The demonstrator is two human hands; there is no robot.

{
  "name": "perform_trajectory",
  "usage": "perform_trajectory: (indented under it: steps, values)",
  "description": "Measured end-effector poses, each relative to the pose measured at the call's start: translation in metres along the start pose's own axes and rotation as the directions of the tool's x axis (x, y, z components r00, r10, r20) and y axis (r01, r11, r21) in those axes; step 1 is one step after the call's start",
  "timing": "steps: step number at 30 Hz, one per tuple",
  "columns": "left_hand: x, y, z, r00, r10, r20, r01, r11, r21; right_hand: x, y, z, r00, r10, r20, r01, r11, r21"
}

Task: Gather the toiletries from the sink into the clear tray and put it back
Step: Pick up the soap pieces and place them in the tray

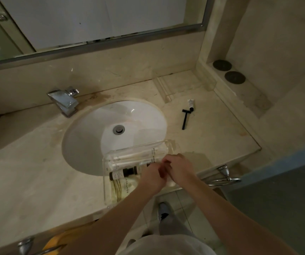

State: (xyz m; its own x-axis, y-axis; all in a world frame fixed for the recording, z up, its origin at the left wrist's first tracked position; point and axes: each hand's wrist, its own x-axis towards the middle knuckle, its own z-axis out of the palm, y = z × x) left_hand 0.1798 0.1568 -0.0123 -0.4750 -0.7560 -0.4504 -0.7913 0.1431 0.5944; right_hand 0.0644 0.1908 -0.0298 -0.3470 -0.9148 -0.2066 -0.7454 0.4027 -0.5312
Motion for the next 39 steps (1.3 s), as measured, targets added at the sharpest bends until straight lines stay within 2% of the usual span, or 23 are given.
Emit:
perform_trajectory:
  steps: [3,7,9,13,17,21,30,32,36,39]
  values:
    - [-0.001,0.005,0.007,0.999,0.045,0.0,-0.044,0.992,0.122,0.003,0.003,0.001,0.994,-0.106,0.023,0.108,0.984,-0.144]
    - [0.001,0.007,0.009,0.998,0.062,0.029,-0.065,0.99,0.122,0.006,0.012,0.0,0.977,-0.214,0.021,0.214,0.952,-0.219]
    - [0.003,0.009,0.01,0.997,0.082,0.013,-0.083,0.987,0.138,0.005,0.014,-0.001,0.972,-0.232,0.033,0.233,0.944,-0.233]
    - [0.006,0.007,0.015,0.996,0.077,-0.055,-0.063,0.975,0.215,0.007,0.022,0.003,0.956,-0.284,-0.072,0.265,0.943,-0.203]
    - [0.009,0.006,0.018,0.997,0.067,-0.024,-0.06,0.969,0.241,0.009,0.023,0.002,0.936,-0.345,-0.075,0.313,0.91,-0.272]
    - [0.015,0.004,0.015,0.999,0.026,0.035,-0.035,0.956,0.292,0.013,0.022,0.003,0.939,-0.339,-0.058,0.309,0.906,-0.289]
    - [0.02,0.005,0.011,0.997,-0.03,0.075,0.008,0.961,0.275,0.021,0.03,-0.003,0.962,-0.273,-0.001,0.273,0.961,-0.054]
    - [0.019,0.005,0.006,0.993,-0.062,0.102,0.036,0.971,0.237,0.024,0.031,-0.004,0.979,-0.204,0.014,0.204,0.979,0.026]
    - [0.021,0.004,0.002,0.981,-0.113,0.155,0.104,0.993,0.063,0.029,0.029,-0.01,0.996,-0.027,-0.087,0.049,0.964,0.263]
    - [0.019,0.008,0.007,0.989,-0.102,0.11,0.087,0.987,0.134,0.031,0.025,-0.016,0.997,0.022,-0.07,0.0,0.951,0.309]
